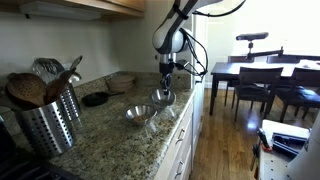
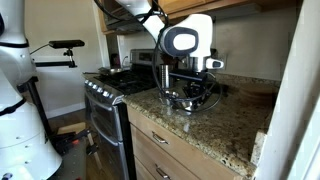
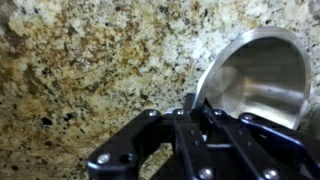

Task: Pour the contents in the right silver bowl into the other

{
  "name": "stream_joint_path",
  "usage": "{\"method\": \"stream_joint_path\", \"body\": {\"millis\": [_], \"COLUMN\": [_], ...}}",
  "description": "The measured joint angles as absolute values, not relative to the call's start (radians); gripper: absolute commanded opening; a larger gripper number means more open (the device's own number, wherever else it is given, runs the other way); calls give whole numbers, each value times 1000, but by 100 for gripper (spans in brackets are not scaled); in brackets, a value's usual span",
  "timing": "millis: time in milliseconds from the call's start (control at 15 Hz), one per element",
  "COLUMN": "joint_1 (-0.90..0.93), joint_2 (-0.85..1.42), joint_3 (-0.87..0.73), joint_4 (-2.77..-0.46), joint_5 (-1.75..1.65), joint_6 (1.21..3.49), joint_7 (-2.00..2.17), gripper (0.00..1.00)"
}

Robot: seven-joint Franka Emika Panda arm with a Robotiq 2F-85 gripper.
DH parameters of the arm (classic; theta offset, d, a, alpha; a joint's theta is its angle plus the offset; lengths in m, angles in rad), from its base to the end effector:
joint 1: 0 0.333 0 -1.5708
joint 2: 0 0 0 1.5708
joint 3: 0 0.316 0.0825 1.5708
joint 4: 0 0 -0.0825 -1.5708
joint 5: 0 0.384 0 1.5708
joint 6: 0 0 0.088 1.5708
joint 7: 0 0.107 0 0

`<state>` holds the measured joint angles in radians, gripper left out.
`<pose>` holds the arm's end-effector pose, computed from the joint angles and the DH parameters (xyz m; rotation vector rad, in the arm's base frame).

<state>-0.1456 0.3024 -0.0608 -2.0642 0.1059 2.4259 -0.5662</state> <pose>0.5824 -0.1206 0.2922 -3.0806 -0.4424 -0.1187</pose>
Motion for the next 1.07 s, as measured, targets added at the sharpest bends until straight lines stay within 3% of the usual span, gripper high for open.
{"method": "stream_joint_path", "body": {"millis": [133, 800, 933, 1067], "joint_1": [-151, -159, -159, -159], "joint_2": [310, 329, 329, 329], "joint_3": [-61, -61, -60, -60], "joint_4": [-2055, -2040, -2040, -2040], "joint_5": [105, 102, 102, 101], "joint_6": [2426, 2426, 2426, 2426], "joint_7": [-566, -566, -566, -565], "gripper": [32, 95, 100, 96]}}
